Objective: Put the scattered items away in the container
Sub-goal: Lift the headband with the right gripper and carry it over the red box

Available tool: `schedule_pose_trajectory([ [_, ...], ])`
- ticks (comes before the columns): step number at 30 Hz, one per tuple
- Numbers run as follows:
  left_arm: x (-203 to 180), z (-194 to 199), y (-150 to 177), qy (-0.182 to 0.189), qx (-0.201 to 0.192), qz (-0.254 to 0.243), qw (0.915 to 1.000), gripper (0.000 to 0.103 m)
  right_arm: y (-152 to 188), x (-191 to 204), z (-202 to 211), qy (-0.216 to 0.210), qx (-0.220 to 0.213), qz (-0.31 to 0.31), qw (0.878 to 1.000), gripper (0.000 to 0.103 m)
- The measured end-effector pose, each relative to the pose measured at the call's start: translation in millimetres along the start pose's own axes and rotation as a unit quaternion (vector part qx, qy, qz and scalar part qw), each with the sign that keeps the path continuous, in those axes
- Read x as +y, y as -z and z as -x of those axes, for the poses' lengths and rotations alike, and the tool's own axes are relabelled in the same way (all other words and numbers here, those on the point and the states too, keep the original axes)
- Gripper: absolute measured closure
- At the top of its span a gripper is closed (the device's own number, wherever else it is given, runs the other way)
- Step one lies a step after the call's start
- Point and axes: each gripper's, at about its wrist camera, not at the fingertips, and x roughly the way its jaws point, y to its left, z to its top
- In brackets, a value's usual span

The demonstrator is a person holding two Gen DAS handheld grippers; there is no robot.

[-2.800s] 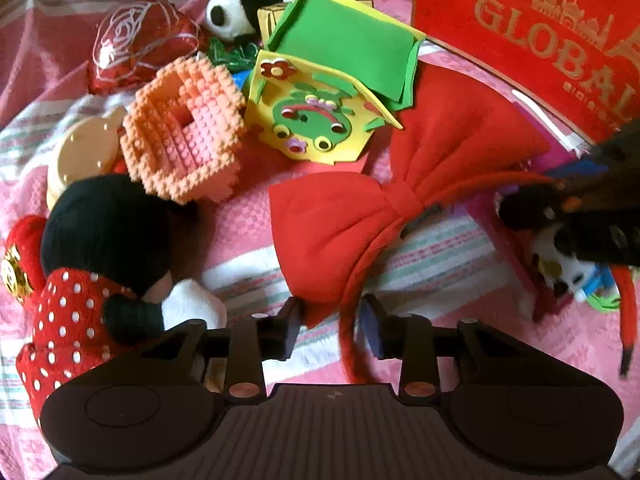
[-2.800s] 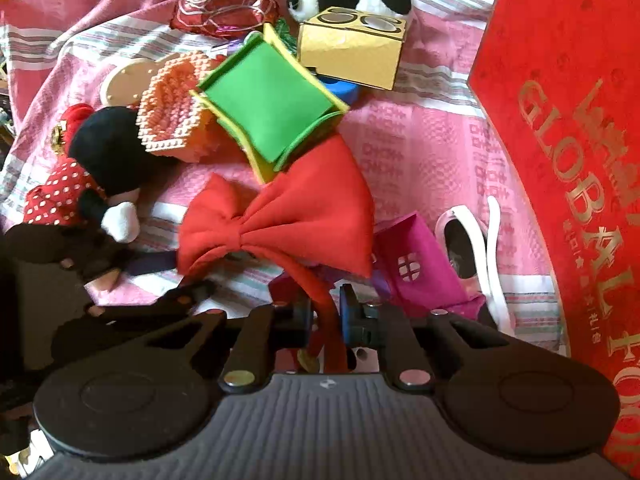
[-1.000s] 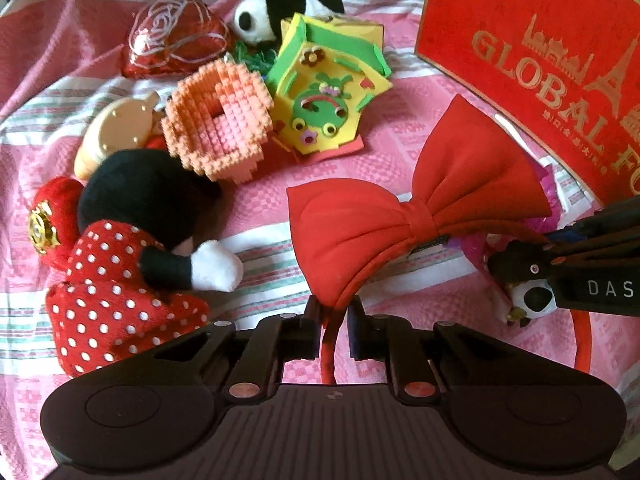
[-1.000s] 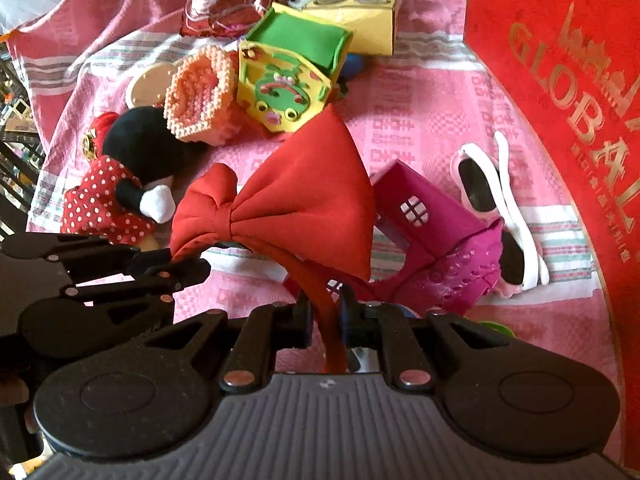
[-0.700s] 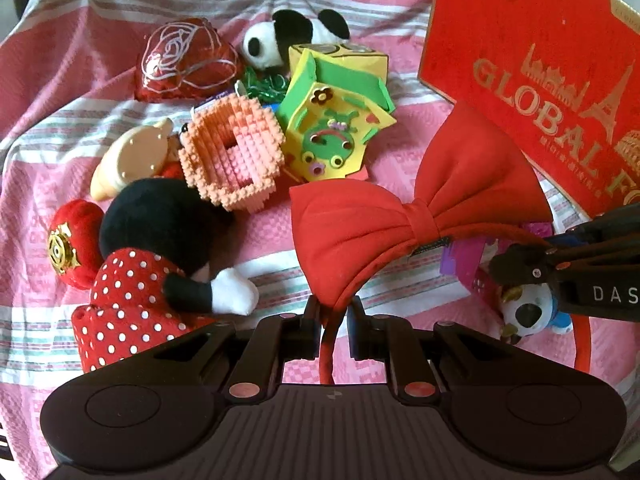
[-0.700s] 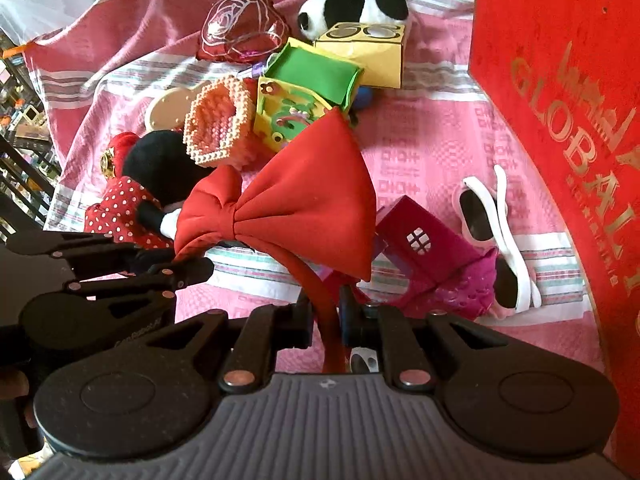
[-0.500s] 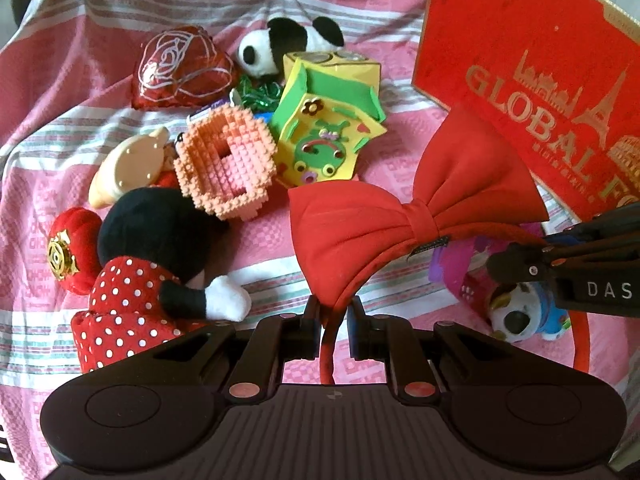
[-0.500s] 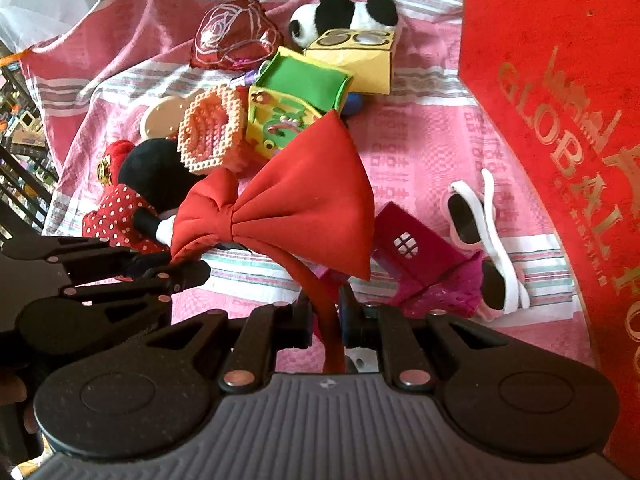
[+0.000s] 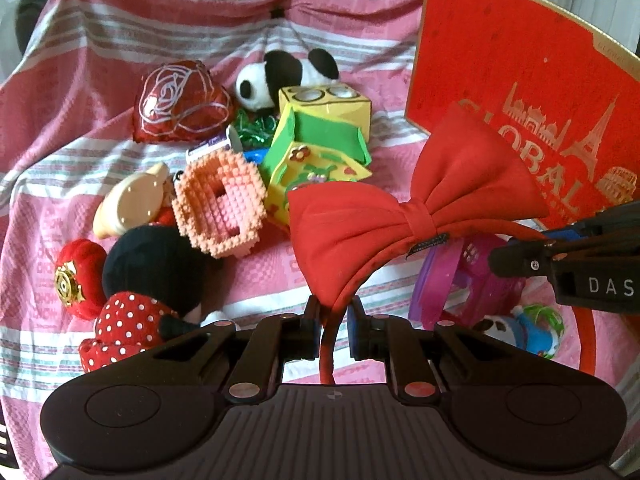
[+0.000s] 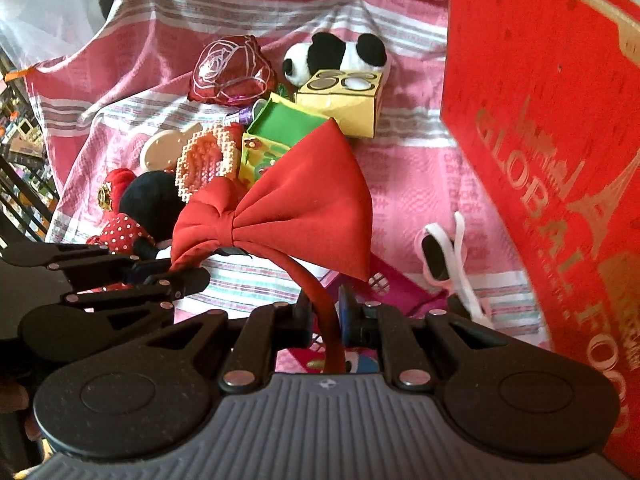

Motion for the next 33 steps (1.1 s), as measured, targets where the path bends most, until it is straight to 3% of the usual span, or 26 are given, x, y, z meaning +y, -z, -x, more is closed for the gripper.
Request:
schedule_pose_trajectory([
  [12, -10, 17, -13, -0.011, -0.024, 0.014, 0.9996, 0.093, -7, -8, 20, -0.013, -0.017, 0.007, 1.000, 0.089],
  [22, -23, 43, -41, -0.027, -0.063, 0.008, 0.9976, 0.093, -29, -18, 53, -0.029, -0.062, 0.020, 0.997, 0.089],
  [33, -48, 83, -81, -0.035, -0.130, -0.011, 0.9908, 0.093, -49, -46, 102, -0.052, -0.134, -0.012, 0.990, 0.088],
])
